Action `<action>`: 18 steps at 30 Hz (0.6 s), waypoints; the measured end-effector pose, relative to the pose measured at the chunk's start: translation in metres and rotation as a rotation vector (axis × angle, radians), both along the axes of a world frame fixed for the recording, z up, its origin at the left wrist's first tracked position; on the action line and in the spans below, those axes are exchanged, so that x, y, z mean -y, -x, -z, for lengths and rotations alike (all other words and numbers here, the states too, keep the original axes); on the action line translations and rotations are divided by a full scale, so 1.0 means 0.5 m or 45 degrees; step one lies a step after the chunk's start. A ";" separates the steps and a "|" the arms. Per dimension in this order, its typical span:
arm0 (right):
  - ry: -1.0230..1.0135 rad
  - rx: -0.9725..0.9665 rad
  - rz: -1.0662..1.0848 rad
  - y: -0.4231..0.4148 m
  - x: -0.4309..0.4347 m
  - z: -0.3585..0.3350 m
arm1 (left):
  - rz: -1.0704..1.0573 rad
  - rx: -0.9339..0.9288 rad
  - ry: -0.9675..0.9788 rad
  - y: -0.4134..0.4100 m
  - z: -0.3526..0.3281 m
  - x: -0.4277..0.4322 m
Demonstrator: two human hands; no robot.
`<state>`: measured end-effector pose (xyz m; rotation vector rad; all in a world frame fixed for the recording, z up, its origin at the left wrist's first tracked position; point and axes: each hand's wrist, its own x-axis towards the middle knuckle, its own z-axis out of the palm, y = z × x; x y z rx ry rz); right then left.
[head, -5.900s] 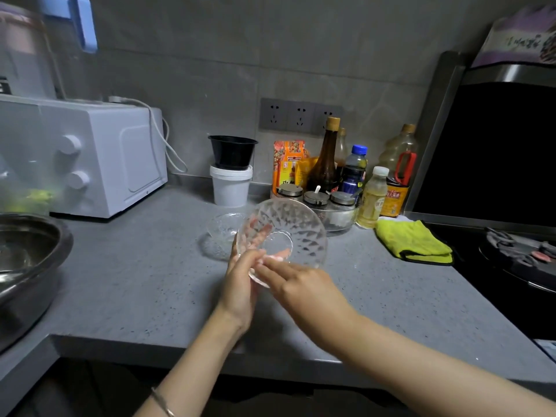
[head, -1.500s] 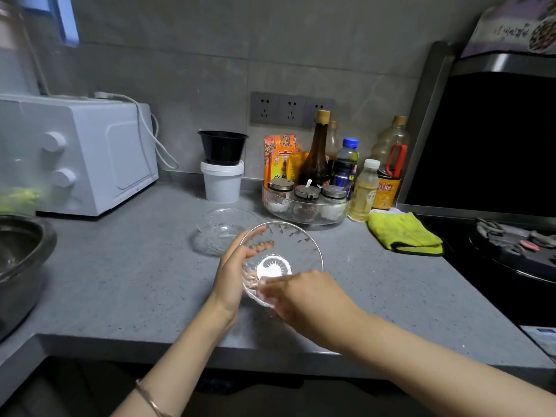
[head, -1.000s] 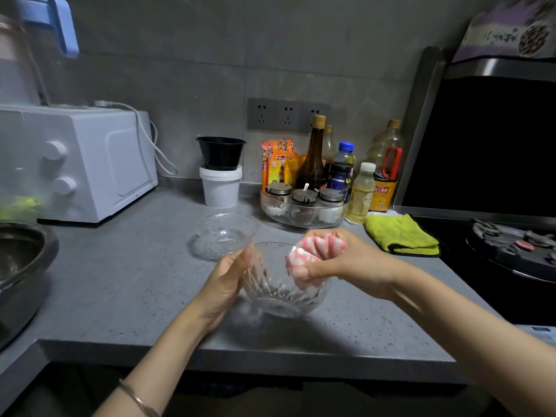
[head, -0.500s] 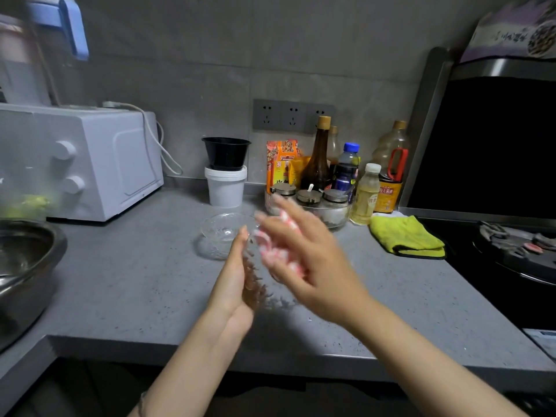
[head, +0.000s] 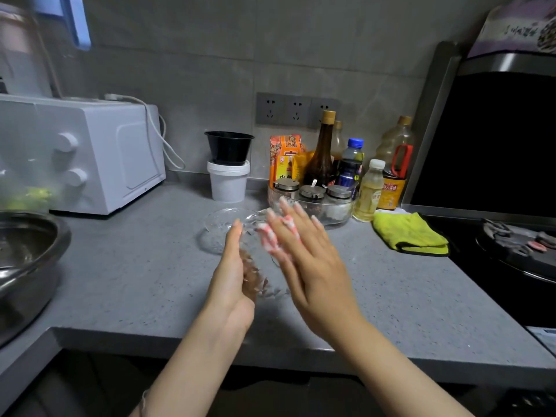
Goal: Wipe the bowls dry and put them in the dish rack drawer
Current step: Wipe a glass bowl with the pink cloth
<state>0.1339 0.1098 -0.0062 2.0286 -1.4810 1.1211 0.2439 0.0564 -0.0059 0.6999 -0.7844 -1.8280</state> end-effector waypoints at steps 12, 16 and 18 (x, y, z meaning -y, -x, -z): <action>-0.002 -0.041 0.032 -0.014 -0.001 -0.007 | 0.021 0.012 0.021 -0.009 -0.006 0.007; -0.077 0.059 0.036 -0.005 -0.008 0.017 | -0.059 0.004 -0.012 -0.014 -0.011 0.019; -0.055 -0.022 0.033 -0.014 -0.014 0.042 | -0.056 -0.005 -0.003 -0.017 -0.010 0.023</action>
